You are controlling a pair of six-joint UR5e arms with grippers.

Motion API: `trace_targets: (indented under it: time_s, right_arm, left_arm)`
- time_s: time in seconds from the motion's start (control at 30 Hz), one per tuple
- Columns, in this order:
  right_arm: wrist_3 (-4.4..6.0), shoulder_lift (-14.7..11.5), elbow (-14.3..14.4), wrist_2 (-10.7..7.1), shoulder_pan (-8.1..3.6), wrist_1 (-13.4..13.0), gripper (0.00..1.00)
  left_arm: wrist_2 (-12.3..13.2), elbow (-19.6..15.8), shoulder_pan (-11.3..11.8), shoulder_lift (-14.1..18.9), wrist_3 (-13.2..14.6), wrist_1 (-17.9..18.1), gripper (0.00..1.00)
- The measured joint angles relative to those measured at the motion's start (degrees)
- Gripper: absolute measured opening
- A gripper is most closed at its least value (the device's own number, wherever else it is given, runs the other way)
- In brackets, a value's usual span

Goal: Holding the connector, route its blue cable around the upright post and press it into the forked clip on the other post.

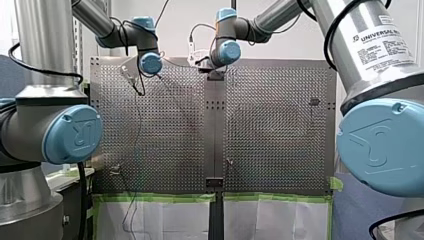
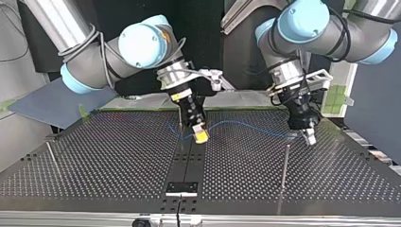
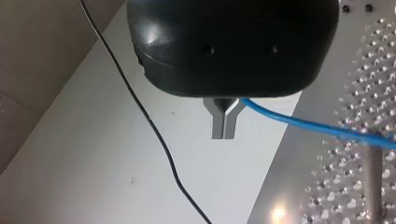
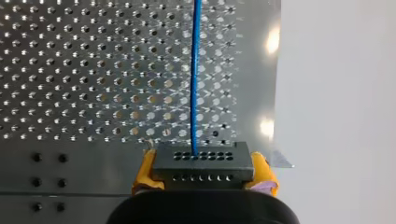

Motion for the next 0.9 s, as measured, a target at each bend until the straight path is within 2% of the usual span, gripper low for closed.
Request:
trace_targets:
  time_s: [0.3, 0.67, 0.9]
  right_arm:
    - [0.12, 0.06, -3.02, -0.07, -0.37, 4.07, 0.38]
    - [0.56, 0.21, -3.45, -0.27, -0.83, 9.85, 0.38]
    - [0.68, 0.32, -3.93, -0.39, -1.22, 10.40, 0.38]
  left_arm:
    - [4.24, 1.03, 4.27, -1.98, -0.59, 0.02, 0.03]
    - [9.83, 4.69, 9.92, -7.45, -1.06, -0.23, 0.03]
    - [12.91, 6.68, 13.20, -8.76, -1.60, -1.43, 0.03]
